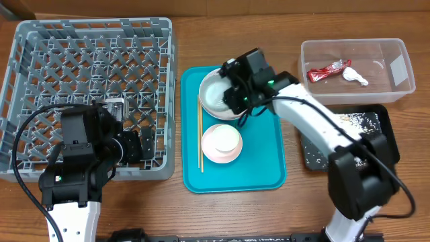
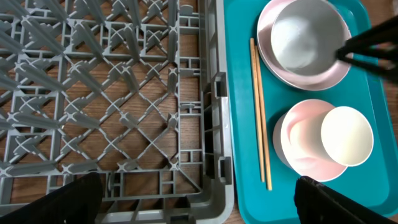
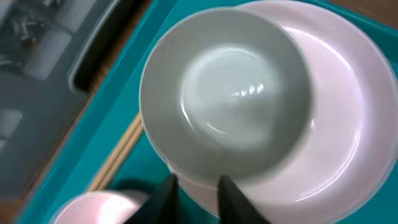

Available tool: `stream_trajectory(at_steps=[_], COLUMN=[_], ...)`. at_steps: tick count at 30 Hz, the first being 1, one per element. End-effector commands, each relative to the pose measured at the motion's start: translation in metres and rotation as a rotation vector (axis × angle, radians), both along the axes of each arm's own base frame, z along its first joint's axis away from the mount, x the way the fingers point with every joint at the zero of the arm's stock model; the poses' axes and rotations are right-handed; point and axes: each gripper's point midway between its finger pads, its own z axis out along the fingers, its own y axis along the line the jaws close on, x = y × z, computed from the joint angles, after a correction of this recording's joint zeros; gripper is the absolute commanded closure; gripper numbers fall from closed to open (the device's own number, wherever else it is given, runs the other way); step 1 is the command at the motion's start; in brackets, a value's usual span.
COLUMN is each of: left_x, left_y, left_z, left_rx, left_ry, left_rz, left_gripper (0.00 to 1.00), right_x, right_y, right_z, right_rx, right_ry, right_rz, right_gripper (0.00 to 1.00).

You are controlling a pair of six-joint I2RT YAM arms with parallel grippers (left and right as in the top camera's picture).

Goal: Sort waste into correct bins and load items into the dishwasher

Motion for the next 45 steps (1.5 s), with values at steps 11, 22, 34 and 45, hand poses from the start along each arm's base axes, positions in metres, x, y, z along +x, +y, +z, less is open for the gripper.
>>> stream_trajectory(at_steps=[11, 22, 34, 45], left_x=[0.003, 0.003, 0.003, 0.002], left_y=[-0.002, -0.002, -0.002, -0.002], left_z=[0.009, 0.009, 0.009, 0.008], left_rx=[-0.018, -0.018, -0.018, -0.018], left_ry=[-0.023, -0.023, -0.023, -0.019], left_rz=[0.005, 0.005, 0.005, 0.005], left_gripper=[0.00, 0.00, 0.00, 0.00], right_x=[-0.041, -0.030, -0.028, -0.019], right_y=[-0.263, -0.317, -0.327, -0.331], right_z=[0.029, -0.034, -0.051, -0.049], right_rx=[-0.146, -0.187, -0.219, -0.202], right_ry=[0.315, 0.366, 0.391, 0.355], right_rz=[-0.793, -0.934, -1.032, -1.090], right_gripper=[0.96, 0.96, 0.96, 0.96])
